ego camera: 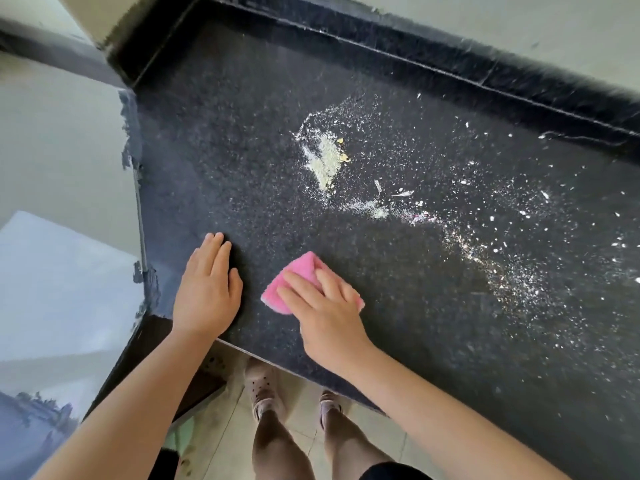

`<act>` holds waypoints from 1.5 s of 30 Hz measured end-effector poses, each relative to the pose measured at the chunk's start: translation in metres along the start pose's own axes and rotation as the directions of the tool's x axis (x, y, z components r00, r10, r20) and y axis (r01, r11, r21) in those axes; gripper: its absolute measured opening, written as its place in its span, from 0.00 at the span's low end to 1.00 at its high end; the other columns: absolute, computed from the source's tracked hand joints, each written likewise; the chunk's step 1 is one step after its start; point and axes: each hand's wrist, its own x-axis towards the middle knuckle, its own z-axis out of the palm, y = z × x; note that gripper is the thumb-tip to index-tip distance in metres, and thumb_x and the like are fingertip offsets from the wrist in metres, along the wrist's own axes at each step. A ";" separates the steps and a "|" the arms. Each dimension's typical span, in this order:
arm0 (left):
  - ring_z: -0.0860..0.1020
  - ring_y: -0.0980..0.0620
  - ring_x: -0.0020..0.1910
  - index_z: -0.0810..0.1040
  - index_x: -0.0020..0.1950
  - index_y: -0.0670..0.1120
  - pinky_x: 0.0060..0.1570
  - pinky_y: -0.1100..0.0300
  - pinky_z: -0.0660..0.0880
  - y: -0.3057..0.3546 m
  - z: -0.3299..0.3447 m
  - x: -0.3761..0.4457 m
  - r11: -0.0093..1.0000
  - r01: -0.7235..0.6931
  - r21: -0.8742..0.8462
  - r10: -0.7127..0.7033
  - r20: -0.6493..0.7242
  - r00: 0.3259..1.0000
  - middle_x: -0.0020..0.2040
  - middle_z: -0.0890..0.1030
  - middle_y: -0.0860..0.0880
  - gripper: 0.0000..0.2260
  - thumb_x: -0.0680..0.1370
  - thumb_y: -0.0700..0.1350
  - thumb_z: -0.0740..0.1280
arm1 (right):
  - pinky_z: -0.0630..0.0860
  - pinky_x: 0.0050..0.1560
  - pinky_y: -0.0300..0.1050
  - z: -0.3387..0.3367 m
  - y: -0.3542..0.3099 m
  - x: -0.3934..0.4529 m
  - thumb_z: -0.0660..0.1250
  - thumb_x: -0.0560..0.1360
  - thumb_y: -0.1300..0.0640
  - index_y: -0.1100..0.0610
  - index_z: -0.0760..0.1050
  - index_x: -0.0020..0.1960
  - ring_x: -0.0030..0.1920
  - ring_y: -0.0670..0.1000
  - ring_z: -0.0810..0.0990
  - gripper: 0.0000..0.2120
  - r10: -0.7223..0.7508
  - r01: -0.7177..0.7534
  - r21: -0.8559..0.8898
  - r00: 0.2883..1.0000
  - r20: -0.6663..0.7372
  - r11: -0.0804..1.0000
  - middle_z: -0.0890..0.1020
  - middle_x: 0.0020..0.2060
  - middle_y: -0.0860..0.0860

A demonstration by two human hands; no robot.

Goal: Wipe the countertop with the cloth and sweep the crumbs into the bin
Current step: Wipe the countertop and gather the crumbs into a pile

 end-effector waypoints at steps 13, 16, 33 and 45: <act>0.74 0.34 0.58 0.76 0.56 0.31 0.56 0.40 0.62 -0.001 -0.009 0.003 0.993 0.069 0.094 -0.066 -0.035 0.997 0.57 0.77 0.33 0.22 0.72 0.43 0.52 | 0.74 0.41 0.42 -0.011 -0.030 0.040 0.57 0.63 0.61 0.52 0.74 0.57 0.53 0.53 0.71 0.23 -0.004 0.008 0.044 0.996 -0.092 0.999 0.80 0.55 0.45; 0.77 0.35 0.54 0.77 0.53 0.31 0.54 0.41 0.64 -0.001 -0.009 0.003 0.992 0.086 0.097 -0.085 -0.007 0.996 0.54 0.79 0.34 0.22 0.72 0.43 0.52 | 0.64 0.50 0.45 0.005 -0.029 0.046 0.64 0.59 0.58 0.51 0.77 0.55 0.59 0.55 0.69 0.24 -0.038 0.042 -0.051 0.996 0.077 0.998 0.80 0.56 0.45; 0.77 0.37 0.57 0.77 0.55 0.34 0.57 0.44 0.61 -0.003 -0.012 0.005 0.991 0.103 0.085 -0.107 0.056 0.993 0.56 0.79 0.36 0.20 0.73 0.41 0.52 | 0.78 0.38 0.50 -0.007 0.010 0.083 0.71 0.56 0.71 0.59 0.80 0.51 0.49 0.61 0.81 0.24 0.016 -0.019 -0.075 0.999 -0.041 0.997 0.83 0.51 0.52; 0.57 0.49 0.72 0.60 0.72 0.44 0.71 0.57 0.51 -0.008 -0.040 0.020 0.989 0.000 0.145 -0.033 0.222 0.974 0.73 0.61 0.48 0.20 0.81 0.46 0.50 | 0.60 0.63 0.56 -0.041 0.050 0.095 0.65 0.68 0.74 0.67 0.74 0.60 0.59 0.67 0.73 0.20 0.276 -0.255 0.131 0.943 -0.184 0.958 0.77 0.59 0.62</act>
